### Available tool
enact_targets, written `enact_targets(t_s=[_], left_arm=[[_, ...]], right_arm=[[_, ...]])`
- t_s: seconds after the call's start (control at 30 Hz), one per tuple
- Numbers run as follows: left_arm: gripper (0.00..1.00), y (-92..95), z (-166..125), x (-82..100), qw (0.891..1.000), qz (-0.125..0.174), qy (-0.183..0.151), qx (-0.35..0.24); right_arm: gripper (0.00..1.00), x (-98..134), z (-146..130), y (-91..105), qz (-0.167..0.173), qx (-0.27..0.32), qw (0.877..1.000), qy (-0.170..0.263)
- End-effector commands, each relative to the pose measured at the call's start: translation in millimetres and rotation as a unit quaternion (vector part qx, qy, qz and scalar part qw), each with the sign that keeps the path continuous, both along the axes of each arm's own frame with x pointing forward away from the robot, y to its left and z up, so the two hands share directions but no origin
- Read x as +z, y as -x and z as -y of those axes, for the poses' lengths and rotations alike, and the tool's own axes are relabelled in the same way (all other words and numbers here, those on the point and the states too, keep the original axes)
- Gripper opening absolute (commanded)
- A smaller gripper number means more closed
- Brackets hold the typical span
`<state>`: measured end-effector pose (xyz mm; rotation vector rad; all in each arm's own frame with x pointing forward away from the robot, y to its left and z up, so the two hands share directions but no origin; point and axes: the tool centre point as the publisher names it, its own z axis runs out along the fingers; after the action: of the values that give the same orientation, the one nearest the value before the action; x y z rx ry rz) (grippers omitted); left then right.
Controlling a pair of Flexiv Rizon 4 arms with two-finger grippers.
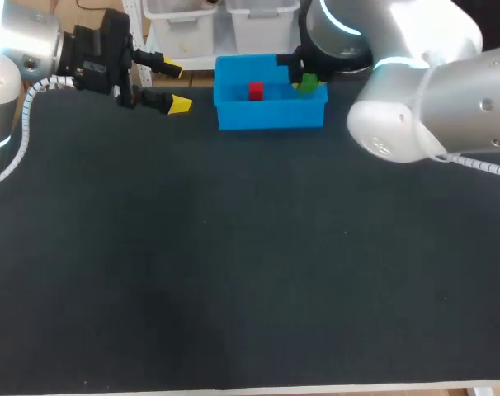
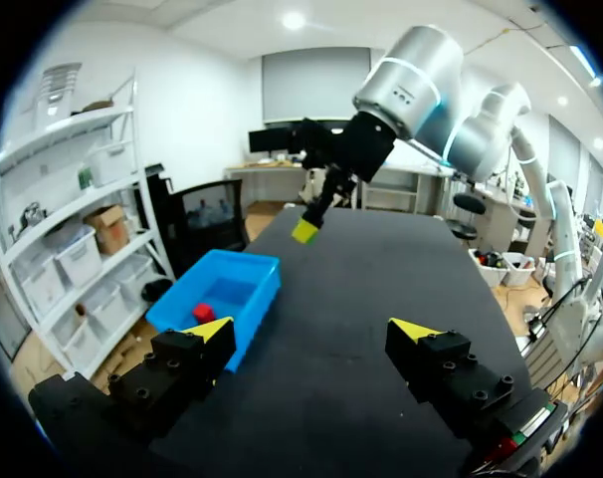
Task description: Use the left arm to pick the red cube and place it into the blue plastic box first, then use the right arm to grasp the green cube and put it into the same blue plastic box after the first action is fully finished.
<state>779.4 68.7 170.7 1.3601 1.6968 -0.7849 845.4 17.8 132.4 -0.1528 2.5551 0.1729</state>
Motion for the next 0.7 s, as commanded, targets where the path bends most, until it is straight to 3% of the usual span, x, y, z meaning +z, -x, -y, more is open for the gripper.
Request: enact_targets(t_s=[0.03, 0.7], left_arm=[[1.00, 0.4, 0, -1.4, 1.000, 0.003, 0.002, 0.000], [1.00, 0.4, 0, -1.4, 1.000, 0.003, 0.002, 0.000]], right_arm=[[0.00, 4, 5, -4.6, 0.037, 0.000, 0.999, -0.010], [0.00, 23, 1, -38.5, 0.059, 0.059, 0.994, -0.077]])
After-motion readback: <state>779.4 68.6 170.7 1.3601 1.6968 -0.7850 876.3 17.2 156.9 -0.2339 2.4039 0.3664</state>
